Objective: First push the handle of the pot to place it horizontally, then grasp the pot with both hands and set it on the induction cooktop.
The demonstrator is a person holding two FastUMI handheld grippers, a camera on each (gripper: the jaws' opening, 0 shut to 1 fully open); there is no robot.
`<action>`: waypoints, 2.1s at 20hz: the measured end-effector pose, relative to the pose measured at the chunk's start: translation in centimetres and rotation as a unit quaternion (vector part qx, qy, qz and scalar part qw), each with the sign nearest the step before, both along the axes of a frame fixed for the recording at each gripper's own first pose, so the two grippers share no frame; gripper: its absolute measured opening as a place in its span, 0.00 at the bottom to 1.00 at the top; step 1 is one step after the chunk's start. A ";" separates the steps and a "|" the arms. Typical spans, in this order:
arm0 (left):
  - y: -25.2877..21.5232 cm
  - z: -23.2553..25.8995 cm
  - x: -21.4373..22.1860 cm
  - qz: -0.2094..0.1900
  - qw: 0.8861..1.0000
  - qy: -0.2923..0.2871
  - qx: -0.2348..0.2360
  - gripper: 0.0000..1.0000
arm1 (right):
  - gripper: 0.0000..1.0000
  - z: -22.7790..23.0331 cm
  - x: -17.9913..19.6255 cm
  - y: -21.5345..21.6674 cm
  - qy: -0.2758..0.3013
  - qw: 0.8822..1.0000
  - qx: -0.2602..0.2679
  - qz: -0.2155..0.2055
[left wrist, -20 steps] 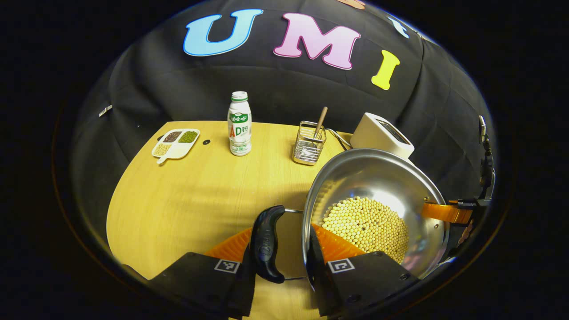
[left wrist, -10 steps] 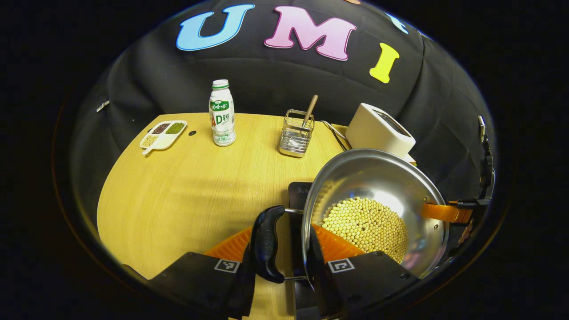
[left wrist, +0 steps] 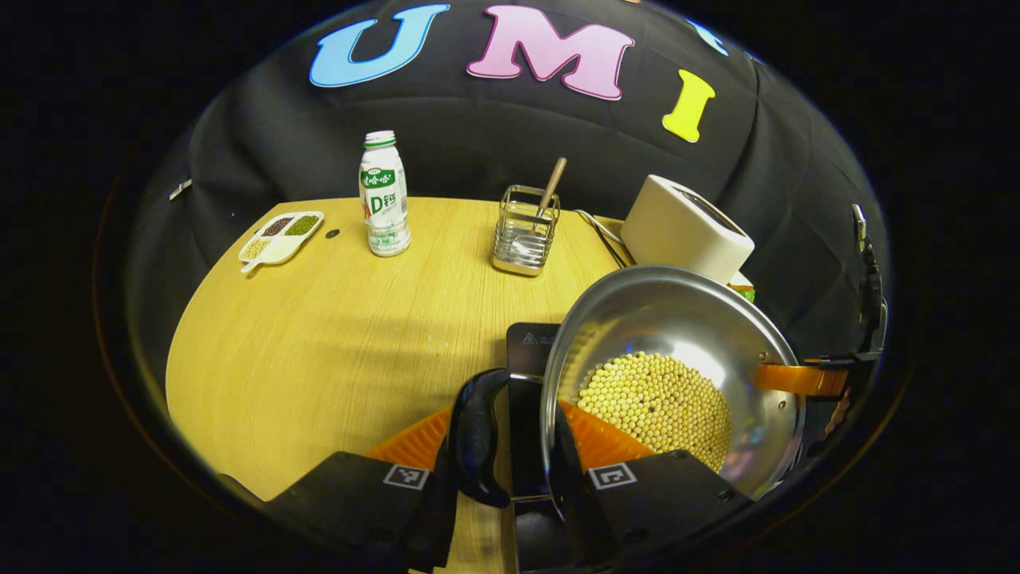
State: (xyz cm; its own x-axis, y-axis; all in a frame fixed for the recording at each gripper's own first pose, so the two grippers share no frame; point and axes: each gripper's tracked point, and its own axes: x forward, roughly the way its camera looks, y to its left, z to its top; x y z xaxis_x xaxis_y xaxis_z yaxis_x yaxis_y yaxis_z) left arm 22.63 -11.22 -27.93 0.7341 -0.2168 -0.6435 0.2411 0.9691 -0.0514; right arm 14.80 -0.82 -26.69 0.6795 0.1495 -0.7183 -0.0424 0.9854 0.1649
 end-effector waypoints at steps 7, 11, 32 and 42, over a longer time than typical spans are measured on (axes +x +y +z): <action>0.3 -0.4 -0.4 0.000 1.000 0.008 0.001 0.61 | 0.56 0.0 0.1 -0.1 -0.011 1.000 0.010 0.006; 0.4 -0.4 -0.6 0.003 1.000 0.008 0.000 0.63 | 0.58 0.1 0.1 0.0 -0.013 1.000 0.020 0.012; 2.9 3.0 -3.2 0.055 0.997 -0.043 0.035 0.96 | 0.99 3.1 -4.8 -1.7 -0.041 0.999 -0.001 -0.034; 5.8 16.6 -10.9 0.043 0.978 -0.202 0.014 0.97 | 0.98 17.2 -11.6 0.5 -0.258 0.965 -0.032 -0.045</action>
State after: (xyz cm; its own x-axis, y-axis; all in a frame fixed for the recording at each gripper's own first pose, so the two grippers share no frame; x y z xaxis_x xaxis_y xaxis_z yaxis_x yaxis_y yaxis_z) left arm 11.74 -5.41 -11.31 0.9448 -0.1294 -0.3009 0.1537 0.9864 0.0583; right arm 3.23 -0.36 -9.48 0.9570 0.0389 -0.2875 -0.0155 0.9964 0.0831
